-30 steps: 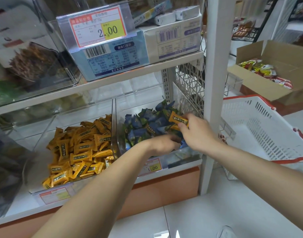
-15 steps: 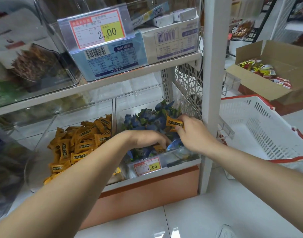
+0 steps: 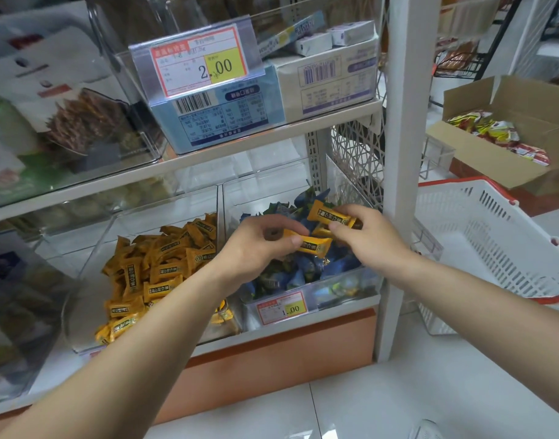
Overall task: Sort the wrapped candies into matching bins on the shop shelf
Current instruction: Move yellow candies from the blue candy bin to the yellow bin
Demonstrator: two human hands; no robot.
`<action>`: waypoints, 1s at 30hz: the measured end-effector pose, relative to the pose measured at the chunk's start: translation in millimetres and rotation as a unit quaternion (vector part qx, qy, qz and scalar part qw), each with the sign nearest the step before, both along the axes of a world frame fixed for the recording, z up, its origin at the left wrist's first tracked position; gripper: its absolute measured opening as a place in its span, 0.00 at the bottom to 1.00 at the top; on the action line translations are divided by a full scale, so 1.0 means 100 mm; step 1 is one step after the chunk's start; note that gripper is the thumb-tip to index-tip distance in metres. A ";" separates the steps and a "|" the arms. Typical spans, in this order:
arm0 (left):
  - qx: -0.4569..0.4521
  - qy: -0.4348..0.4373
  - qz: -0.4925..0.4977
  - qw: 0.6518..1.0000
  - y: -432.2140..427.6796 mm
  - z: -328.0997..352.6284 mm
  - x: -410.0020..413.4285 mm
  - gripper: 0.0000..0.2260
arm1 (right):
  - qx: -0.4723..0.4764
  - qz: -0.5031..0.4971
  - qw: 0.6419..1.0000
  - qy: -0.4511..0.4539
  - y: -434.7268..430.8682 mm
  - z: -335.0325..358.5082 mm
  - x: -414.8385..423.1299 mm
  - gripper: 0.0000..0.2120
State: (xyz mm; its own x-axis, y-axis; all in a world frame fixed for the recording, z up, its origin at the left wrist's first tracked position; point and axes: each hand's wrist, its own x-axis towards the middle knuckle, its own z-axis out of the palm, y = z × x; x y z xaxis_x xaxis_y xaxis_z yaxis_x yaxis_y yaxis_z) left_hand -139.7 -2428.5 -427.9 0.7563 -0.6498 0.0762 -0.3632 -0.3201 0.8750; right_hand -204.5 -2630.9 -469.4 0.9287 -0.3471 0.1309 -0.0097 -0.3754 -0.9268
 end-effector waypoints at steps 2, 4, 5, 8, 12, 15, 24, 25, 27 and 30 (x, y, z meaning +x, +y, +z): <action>-0.033 0.008 0.013 0.999 -0.05 0.00 -0.06 0.06 | 0.084 0.034 0.996 0.006 0.04 0.04 0.00 0.10; -0.044 -0.029 0.039 0.998 -0.12 -0.02 -0.10 0.07 | 0.160 0.063 0.985 0.023 0.09 0.07 -0.02 0.07; -0.049 -0.051 0.056 0.996 -0.15 -0.03 -0.12 0.07 | 0.187 0.070 0.979 0.027 0.11 0.08 -0.03 0.08; -0.062 -0.098 0.098 0.988 -0.21 -0.07 -0.15 0.08 | 0.203 0.080 0.976 0.025 0.14 0.10 -0.03 0.07; -0.030 -0.115 0.131 0.984 -0.22 -0.11 -0.17 0.19 | 0.166 0.111 0.980 0.020 0.19 0.09 -0.04 0.05; -0.041 -0.058 0.066 0.995 -0.18 -0.06 -0.20 0.20 | 0.205 0.141 0.968 0.027 0.25 0.11 -0.04 0.08; -0.063 0.014 0.073 0.995 -0.07 0.03 -0.18 0.14 | 0.221 0.084 0.971 0.024 0.49 0.14 0.01 0.04; -0.071 0.016 0.085 0.994 -0.06 0.03 -0.18 0.13 | 0.221 0.079 0.972 0.021 0.51 0.15 0.02 0.02; -0.082 0.022 0.107 0.991 -0.04 0.04 -0.18 0.10 | 0.235 0.077 0.969 0.019 0.55 0.17 0.04 0.04; -0.125 0.054 0.122 0.983 0.06 0.08 -0.15 0.09 | 0.251 0.111 0.961 0.034 0.59 0.24 0.05 0.10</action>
State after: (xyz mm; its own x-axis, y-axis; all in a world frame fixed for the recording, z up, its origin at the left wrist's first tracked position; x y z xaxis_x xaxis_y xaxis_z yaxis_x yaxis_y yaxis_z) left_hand -154.9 -2422.0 -419.4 0.8994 -0.4198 0.1217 -0.2035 -0.1557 0.9666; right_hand -199.3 -2571.5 -445.8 0.9876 -0.1426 -0.0650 -0.0481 0.1193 -0.9917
